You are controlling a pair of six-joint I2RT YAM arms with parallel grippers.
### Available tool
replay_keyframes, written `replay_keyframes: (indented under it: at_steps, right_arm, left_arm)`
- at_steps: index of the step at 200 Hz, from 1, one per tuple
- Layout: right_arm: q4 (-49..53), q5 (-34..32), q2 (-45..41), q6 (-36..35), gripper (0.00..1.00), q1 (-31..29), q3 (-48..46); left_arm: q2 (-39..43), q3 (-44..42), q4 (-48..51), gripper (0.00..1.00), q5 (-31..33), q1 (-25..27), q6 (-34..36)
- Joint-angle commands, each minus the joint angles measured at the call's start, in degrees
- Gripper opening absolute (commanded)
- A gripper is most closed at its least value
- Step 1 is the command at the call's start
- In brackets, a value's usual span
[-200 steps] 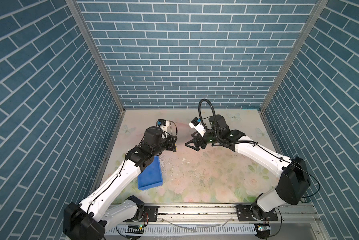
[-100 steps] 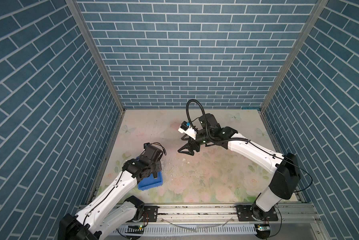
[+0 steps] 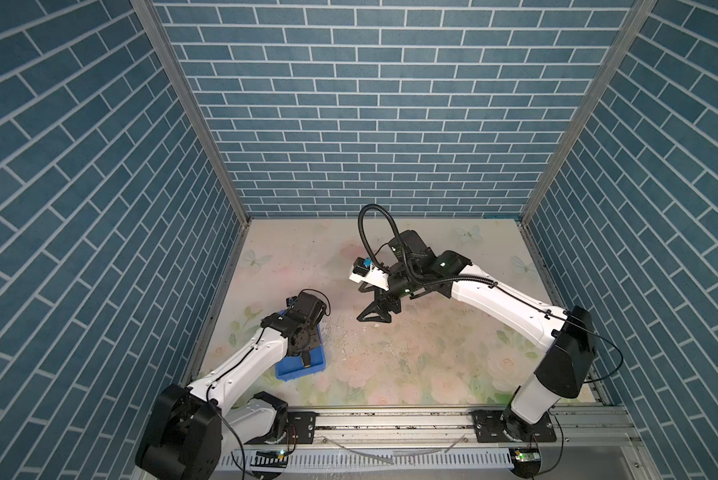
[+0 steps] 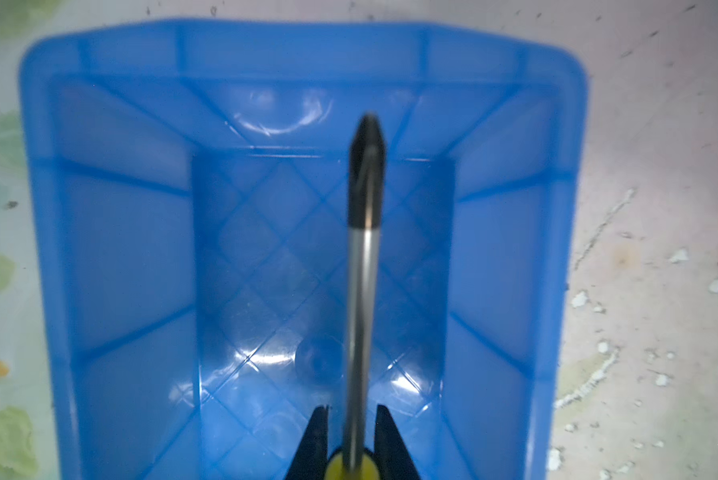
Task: Put the screwdriver in the bin
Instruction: 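Lower the screwdriver into the blue bin and open the left gripper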
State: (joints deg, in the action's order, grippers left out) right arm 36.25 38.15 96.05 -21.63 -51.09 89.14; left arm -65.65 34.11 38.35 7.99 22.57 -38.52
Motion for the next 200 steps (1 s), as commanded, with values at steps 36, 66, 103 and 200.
replay_keyframes:
  at_steps: [36,66,103,200]
  right_arm:
    - [4.00,-1.81,1.08,-6.23,0.90,-0.33,3.75]
    - [4.27,-2.29,1.30,-6.26,0.90,-0.36,4.03]
    - [3.09,-2.90,0.75,-5.55,0.91,-0.24,3.04]
    - [-9.99,-4.87,-3.69,4.32,0.91,3.40,-3.52]
  left_arm:
    - [-6.26,-1.65,-5.13,0.03,-3.25,-3.05,2.90]
    - [-8.08,-1.29,-4.90,0.21,-3.16,-3.41,3.30]
    - [-5.42,-0.54,-2.86,0.43,-2.98,-3.41,3.54]
    - [3.79,10.68,3.08,0.82,-0.11,-3.43,9.60]
